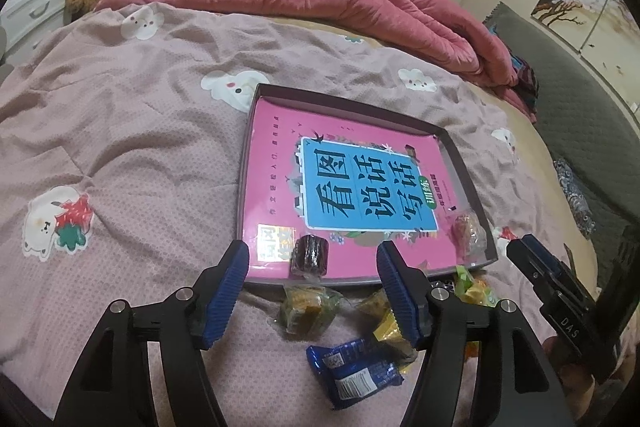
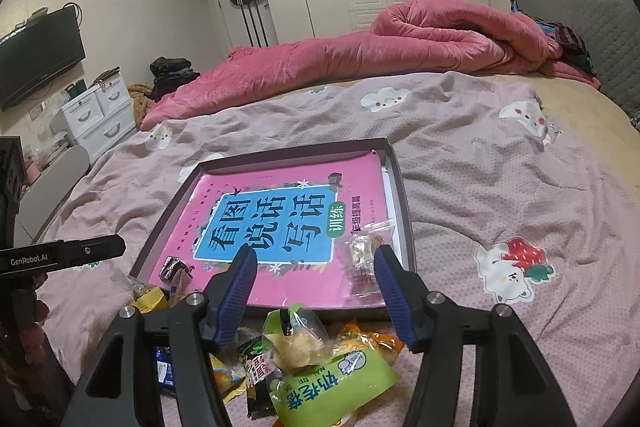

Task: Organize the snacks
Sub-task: 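Move both open tools back toward the snack pile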

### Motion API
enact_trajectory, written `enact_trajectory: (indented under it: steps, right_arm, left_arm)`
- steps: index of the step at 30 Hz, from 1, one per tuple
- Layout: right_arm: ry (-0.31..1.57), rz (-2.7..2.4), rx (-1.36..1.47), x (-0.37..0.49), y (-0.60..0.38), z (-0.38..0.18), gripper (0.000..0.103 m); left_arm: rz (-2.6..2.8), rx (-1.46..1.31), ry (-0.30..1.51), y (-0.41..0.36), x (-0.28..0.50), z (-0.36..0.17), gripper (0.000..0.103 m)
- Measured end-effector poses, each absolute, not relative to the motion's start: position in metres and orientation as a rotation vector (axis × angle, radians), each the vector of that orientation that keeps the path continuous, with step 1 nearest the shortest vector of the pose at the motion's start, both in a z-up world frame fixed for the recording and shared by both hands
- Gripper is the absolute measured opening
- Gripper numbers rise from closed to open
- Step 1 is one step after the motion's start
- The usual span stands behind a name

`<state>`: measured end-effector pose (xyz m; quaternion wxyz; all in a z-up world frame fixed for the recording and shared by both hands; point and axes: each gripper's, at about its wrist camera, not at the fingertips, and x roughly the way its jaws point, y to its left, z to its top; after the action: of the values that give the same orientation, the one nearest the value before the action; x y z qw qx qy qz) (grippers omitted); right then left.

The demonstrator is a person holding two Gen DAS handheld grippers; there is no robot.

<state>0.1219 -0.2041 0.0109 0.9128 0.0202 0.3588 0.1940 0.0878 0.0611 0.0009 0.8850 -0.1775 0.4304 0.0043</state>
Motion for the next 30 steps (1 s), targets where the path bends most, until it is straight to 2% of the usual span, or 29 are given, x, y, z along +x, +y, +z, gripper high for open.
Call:
enact_trajectory:
  steps: [10, 30]
  right_arm:
    - [0.732, 0.397, 0.026, 0.11, -0.204, 0.016, 0.066]
    - [0.756, 0.403, 0.004, 0.091, -0.206, 0.017, 0.066]
  left_arm:
    - [0.002, -0.353, 0.892, 0.056, 0.08, 0.005, 0.07]
    - [-0.071, -0.326, 0.937, 0.038, 0.066, 0.001, 0.07]
